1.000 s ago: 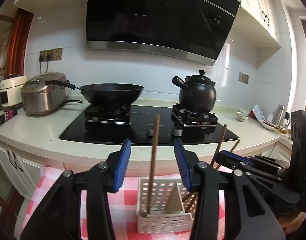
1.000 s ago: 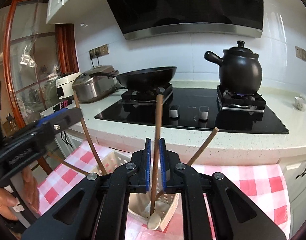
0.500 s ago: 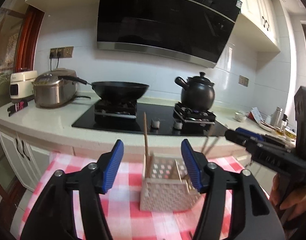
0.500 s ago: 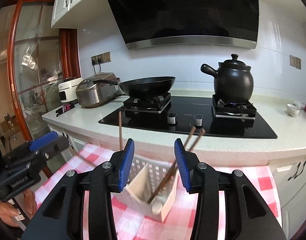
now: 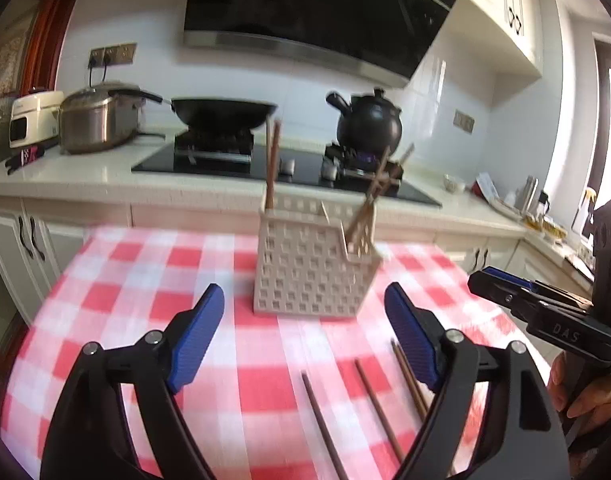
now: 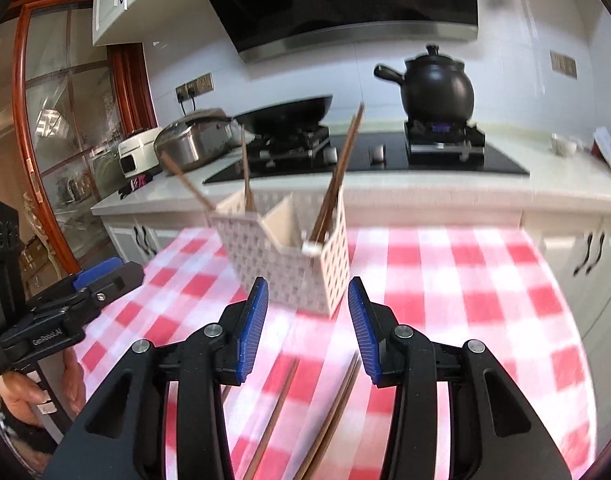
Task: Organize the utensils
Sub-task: 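Move both grippers back toward the remaining chopsticks on the tablecloth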
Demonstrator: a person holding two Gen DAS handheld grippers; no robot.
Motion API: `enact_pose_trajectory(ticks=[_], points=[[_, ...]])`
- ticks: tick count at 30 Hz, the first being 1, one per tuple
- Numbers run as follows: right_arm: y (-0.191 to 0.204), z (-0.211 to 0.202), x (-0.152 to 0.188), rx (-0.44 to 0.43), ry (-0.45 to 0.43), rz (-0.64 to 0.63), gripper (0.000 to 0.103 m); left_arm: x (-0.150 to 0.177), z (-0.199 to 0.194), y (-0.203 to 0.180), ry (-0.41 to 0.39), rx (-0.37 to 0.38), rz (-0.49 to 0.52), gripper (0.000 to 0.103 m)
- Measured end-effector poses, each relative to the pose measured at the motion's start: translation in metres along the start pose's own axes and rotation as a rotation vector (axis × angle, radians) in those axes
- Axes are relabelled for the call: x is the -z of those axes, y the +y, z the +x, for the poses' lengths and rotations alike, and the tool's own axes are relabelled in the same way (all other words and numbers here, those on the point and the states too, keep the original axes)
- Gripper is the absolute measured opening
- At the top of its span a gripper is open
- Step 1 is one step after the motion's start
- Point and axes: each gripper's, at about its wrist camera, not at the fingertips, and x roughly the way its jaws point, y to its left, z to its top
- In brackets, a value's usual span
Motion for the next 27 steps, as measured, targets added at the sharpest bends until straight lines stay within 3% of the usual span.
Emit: enact_pose_trajectory(ticks=[9,27], points=[[-0.003,0.006,0.052,-0.008,0.093,0.046,0.041,0.056,0.015,-0.006,0.134,0.032,-0.016,0.084],[-0.026,0.031,0.095,0.043,0.227,0.129,0.041,0.088,0.026,0.004,0.225,0.006,-0.068,0.085]])
